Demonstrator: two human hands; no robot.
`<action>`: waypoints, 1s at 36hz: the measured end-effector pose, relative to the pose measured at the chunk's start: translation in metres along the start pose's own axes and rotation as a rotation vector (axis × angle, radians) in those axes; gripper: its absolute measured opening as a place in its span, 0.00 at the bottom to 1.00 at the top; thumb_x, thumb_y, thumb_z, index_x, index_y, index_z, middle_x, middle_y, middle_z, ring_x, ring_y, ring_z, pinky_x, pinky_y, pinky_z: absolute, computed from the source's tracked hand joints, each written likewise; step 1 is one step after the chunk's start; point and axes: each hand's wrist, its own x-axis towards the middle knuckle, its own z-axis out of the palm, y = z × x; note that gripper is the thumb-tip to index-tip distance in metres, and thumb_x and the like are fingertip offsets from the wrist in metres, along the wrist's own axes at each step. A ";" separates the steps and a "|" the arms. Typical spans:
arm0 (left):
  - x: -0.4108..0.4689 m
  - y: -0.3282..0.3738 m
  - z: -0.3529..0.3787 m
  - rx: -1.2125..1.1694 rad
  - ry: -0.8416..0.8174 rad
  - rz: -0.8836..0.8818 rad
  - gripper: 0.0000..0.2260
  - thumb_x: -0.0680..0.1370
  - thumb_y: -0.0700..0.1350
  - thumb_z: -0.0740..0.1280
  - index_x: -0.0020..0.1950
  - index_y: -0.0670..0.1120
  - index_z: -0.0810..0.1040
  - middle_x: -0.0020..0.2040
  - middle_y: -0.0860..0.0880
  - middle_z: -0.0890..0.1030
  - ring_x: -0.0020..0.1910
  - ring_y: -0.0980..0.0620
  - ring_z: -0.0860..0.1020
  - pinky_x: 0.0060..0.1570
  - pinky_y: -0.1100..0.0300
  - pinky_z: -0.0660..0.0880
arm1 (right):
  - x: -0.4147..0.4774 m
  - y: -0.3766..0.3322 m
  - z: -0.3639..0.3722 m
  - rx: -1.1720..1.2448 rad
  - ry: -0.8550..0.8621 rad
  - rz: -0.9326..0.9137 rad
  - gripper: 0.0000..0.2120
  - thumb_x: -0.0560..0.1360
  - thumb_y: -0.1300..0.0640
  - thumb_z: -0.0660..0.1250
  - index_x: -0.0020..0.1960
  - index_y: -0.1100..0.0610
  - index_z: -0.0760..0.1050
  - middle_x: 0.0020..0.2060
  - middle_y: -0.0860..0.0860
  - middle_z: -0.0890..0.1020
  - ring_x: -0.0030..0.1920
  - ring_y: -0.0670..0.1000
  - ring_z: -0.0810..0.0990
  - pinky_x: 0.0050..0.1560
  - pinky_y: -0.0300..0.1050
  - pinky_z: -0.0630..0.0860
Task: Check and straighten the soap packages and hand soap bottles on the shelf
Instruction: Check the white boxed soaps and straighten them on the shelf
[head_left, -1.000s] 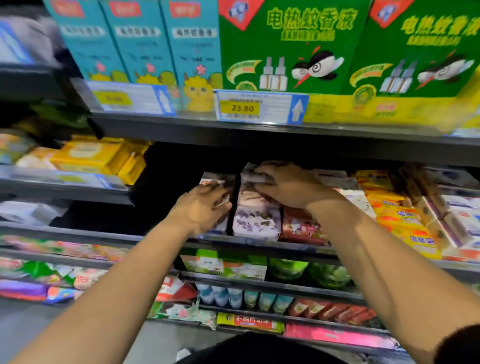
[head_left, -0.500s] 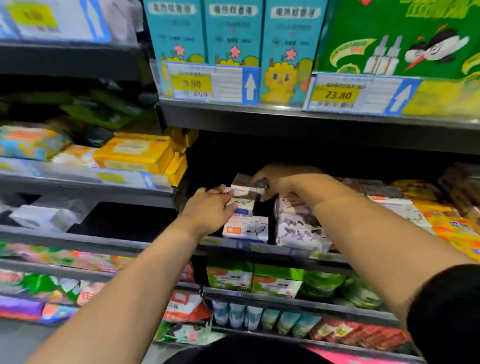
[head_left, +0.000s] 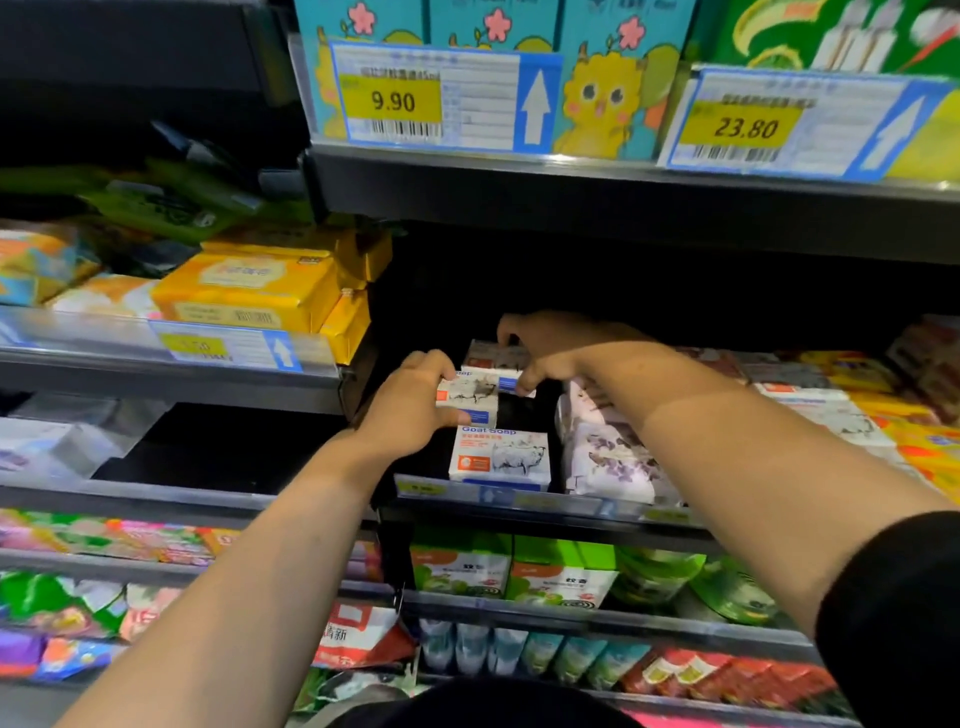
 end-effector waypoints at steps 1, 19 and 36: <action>0.000 0.000 -0.001 -0.011 -0.002 -0.004 0.23 0.72 0.46 0.77 0.61 0.43 0.72 0.59 0.45 0.72 0.56 0.45 0.74 0.54 0.51 0.72 | 0.003 0.003 0.000 0.011 0.021 -0.012 0.31 0.68 0.52 0.78 0.66 0.50 0.69 0.55 0.53 0.77 0.50 0.53 0.75 0.43 0.46 0.70; 0.030 0.093 0.009 -0.121 0.153 -0.004 0.25 0.78 0.50 0.71 0.73 0.46 0.72 0.74 0.42 0.65 0.72 0.45 0.64 0.69 0.63 0.60 | -0.079 0.108 -0.053 0.227 0.329 0.198 0.31 0.77 0.47 0.70 0.77 0.50 0.65 0.74 0.52 0.71 0.72 0.55 0.70 0.68 0.43 0.67; 0.106 0.255 0.093 -0.157 -0.164 0.198 0.22 0.79 0.46 0.70 0.69 0.37 0.73 0.56 0.46 0.76 0.58 0.46 0.76 0.37 0.72 0.65 | -0.258 0.225 -0.022 0.364 0.318 0.441 0.15 0.75 0.48 0.73 0.59 0.51 0.75 0.50 0.52 0.80 0.51 0.52 0.78 0.50 0.45 0.73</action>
